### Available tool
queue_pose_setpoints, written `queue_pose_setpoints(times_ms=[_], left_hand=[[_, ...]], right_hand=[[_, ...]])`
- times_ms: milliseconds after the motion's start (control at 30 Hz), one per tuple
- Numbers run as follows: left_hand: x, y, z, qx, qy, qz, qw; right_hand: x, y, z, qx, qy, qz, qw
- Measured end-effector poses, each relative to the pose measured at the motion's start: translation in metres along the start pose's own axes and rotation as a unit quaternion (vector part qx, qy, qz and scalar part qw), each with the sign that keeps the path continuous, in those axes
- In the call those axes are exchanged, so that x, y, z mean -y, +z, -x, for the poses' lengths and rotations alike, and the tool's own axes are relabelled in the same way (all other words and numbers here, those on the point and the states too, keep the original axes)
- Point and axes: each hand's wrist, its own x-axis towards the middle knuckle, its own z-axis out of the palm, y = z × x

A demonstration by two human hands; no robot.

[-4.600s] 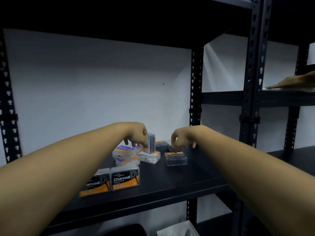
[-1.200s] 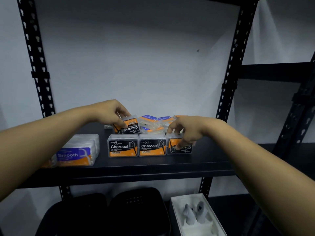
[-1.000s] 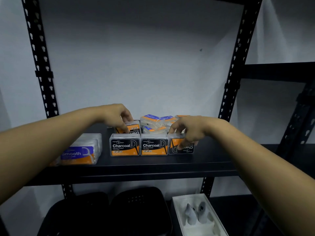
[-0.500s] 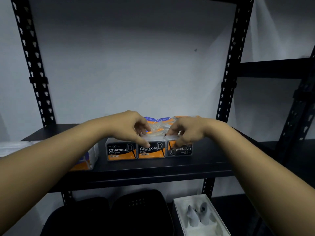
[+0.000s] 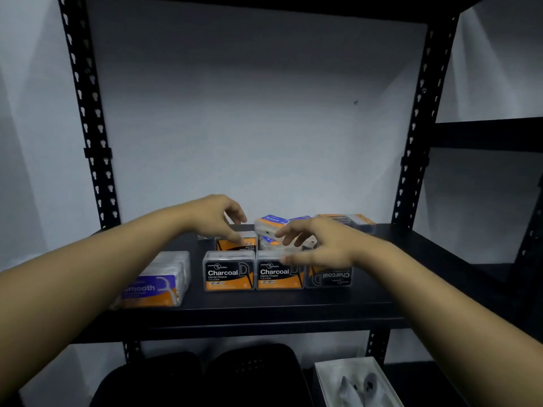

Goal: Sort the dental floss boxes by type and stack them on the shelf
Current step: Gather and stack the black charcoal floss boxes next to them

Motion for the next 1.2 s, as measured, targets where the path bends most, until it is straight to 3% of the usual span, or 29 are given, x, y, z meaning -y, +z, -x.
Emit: queue_pose_setpoints(times_ms=[133,433,1000,1200], left_hand=[[0.013,0.008,-0.009,0.043,-0.016,-0.009,0.999],[0.017,0.007,-0.015,0.062,0.002,0.018,0.998],[0.020,0.005,-0.011,0.080,0.009,0.038,0.996],[0.012,-0.015,-0.008,0.051,0.000,0.097,0.994]], right_hand=[[0.013,0.008,-0.008,0.007,-0.030,0.021,0.999],[0.040,0.019,-0.027,-0.003,-0.083,0.056,0.995],[0.041,0.027,-0.038,0.002,-0.089,0.044,0.995],[0.043,0.002,-0.037,0.010,-0.055,-0.027,0.998]])
